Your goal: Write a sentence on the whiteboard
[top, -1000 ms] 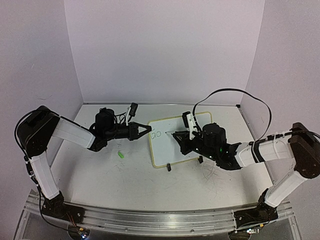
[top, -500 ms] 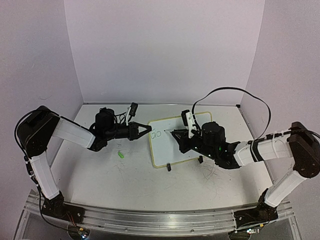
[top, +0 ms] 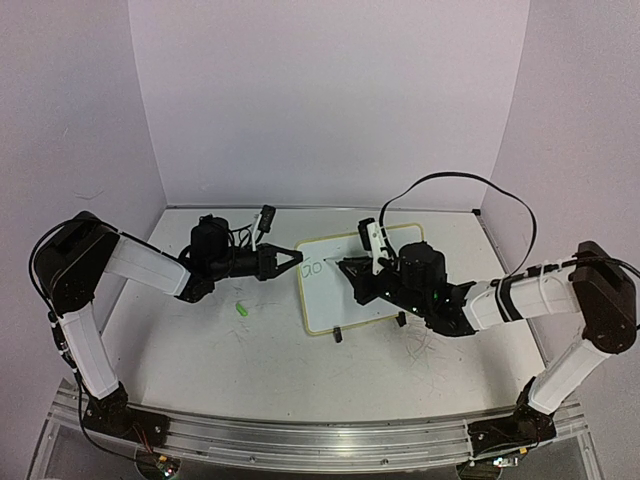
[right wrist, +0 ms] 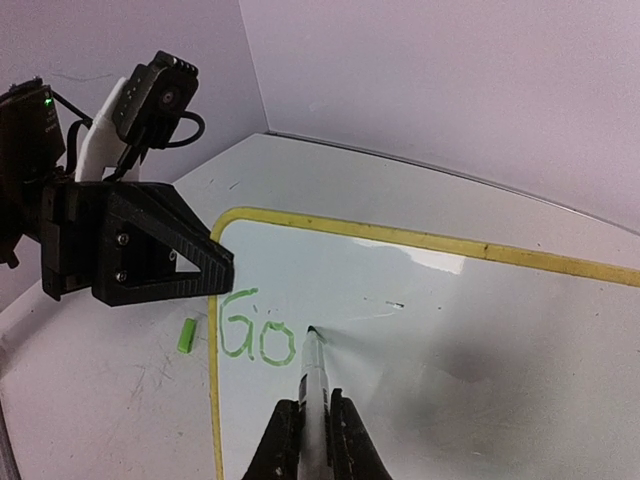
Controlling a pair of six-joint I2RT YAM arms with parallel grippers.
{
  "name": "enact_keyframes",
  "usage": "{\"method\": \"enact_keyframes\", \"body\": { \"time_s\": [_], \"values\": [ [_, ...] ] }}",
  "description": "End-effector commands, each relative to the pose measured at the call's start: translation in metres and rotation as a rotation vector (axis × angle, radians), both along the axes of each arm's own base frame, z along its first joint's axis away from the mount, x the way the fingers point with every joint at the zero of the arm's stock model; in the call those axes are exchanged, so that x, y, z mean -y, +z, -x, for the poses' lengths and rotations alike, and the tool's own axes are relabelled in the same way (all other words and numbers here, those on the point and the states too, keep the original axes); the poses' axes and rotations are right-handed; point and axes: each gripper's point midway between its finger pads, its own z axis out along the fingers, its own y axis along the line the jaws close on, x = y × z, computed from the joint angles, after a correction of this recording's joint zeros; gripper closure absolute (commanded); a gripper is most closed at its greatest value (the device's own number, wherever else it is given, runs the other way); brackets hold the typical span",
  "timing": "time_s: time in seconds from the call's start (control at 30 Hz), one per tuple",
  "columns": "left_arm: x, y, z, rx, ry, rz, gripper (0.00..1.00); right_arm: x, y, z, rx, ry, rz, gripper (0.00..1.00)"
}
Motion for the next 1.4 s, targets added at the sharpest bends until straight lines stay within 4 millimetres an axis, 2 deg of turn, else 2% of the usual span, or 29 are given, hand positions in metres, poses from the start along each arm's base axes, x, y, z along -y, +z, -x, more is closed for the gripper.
{"method": "enact_keyframes", "body": {
  "time_s": [0.0,0.43,0.73,1.07,1.37],
  "values": [
    [0.002,0.032,0.0,0.088,-0.012,0.036,1.0,-0.007,0.009,-0.006,0.019,-0.002,-0.017,1.0],
    [0.003,0.033,-0.003,0.092,-0.007,0.031,1.0,0.0,-0.01,0.009,-0.033,0.005,-0.003,1.0],
    [0.002,0.031,-0.003,0.092,-0.006,0.026,1.0,0.009,-0.014,0.006,-0.04,-0.042,0.012,1.0],
    [0.002,0.031,-0.001,0.093,-0.006,0.022,1.0,0.018,-0.011,0.001,-0.028,-0.099,0.012,1.0],
    [0.002,0.031,-0.001,0.092,-0.007,0.022,1.0,0.021,0.0,-0.004,-0.004,-0.127,-0.017,1.0]
  ]
}}
